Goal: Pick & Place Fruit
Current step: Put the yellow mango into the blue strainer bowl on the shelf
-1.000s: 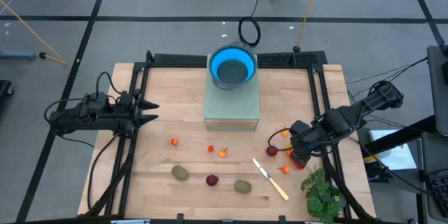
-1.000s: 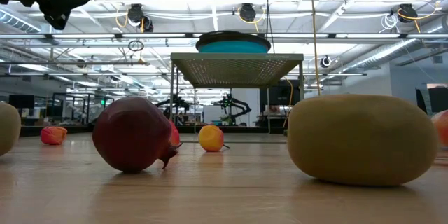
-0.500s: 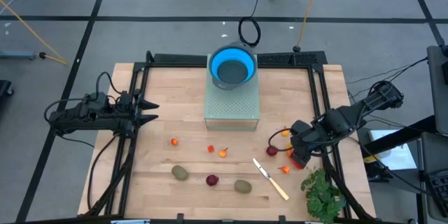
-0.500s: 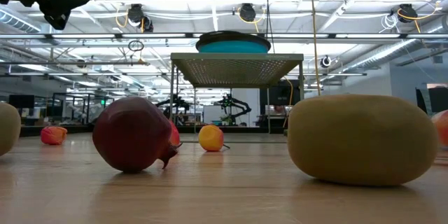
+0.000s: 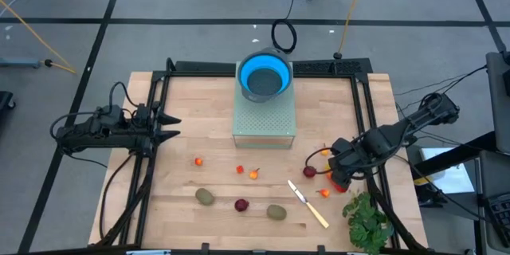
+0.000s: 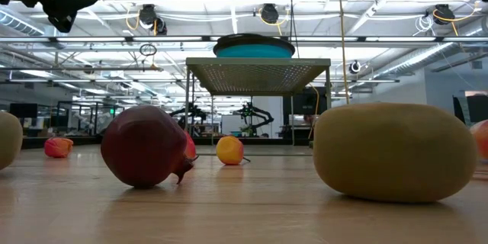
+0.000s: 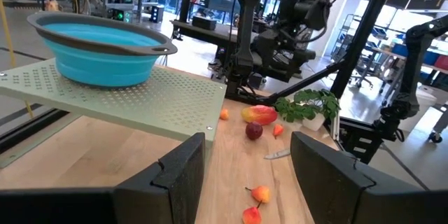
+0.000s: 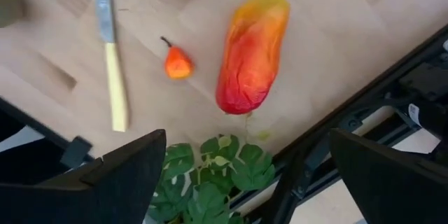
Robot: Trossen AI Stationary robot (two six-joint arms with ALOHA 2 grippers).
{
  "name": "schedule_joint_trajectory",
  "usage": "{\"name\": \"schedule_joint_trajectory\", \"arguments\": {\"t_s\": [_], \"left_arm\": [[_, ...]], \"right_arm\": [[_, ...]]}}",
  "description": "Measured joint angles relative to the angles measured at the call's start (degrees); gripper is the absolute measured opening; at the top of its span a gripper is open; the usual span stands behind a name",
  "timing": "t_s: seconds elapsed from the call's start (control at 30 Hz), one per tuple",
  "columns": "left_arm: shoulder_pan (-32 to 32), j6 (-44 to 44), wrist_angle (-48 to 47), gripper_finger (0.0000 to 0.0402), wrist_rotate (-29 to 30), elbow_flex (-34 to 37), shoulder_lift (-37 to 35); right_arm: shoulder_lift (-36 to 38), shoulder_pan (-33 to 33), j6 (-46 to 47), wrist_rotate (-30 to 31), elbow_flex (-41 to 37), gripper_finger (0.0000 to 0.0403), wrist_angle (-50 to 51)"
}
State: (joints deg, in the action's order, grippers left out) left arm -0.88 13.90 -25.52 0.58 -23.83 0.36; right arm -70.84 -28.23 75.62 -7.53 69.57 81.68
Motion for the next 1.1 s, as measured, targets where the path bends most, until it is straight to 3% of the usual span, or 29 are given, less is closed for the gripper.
{"name": "schedule_joint_trajectory", "arguments": {"t_s": [1.1], "left_arm": [[0.01,1.26,0.0,0.0212,0.02,0.02,0.0]], "right_arm": [[-0.01,0.0,0.05,-0.24,-17.88,0.0396,-14.8]]}}
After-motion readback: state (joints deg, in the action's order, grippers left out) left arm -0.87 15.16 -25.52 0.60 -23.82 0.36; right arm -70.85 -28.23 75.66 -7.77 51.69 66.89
